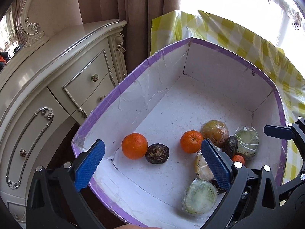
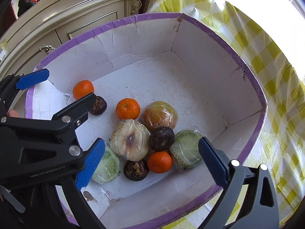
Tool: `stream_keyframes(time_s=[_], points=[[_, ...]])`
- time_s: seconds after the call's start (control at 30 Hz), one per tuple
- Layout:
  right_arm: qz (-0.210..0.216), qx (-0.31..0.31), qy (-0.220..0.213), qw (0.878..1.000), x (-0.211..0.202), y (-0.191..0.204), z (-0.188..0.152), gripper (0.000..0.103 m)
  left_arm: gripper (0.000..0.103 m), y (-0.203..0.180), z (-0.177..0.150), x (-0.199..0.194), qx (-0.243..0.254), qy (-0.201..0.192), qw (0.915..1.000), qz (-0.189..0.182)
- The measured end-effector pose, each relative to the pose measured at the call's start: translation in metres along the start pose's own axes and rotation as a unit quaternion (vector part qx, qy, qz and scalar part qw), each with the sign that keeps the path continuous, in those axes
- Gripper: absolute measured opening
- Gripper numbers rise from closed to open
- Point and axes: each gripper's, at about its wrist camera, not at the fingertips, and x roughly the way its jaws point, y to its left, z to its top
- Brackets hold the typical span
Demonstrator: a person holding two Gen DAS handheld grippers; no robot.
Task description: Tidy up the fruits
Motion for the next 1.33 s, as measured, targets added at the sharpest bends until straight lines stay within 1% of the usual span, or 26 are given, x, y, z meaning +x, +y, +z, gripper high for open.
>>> stream_keyframes(time_s=[0.9,1.0,1.13,1.27,1.33], points=[[0.007,0.0,0.003,1.0,0.007,0.001,-0.004,0.099,0.098,-0.006,-0.002,0.005,0.01,0.012,0.9998,0.009],[0.007,0.0,0.001,1.0,0.006,0.0,-0.005,0.099,0.098,-0.008,-0.004,0.004,0.015,0.01,0.9996,0.022],[0.011,0.0,-0.004,1.0,0.003,-0.002,-0.008,0.099,0.098,-0.01,-0.003,0.002,0.015,0.02,0.9991,0.035],[0.021,0.004,-0.024,0.999,-0.01,-0.006,-0.009,0.099,0.098,-0.013,0.002,-0.014,0.009,0.009,0.9981,0.06],[0.028,0.004,-0.039,0.999,-0.02,-0.01,-0.012,0.099,0.098,-0.018,0.005,-0.028,0.013,-0.003,0.9972,0.073]])
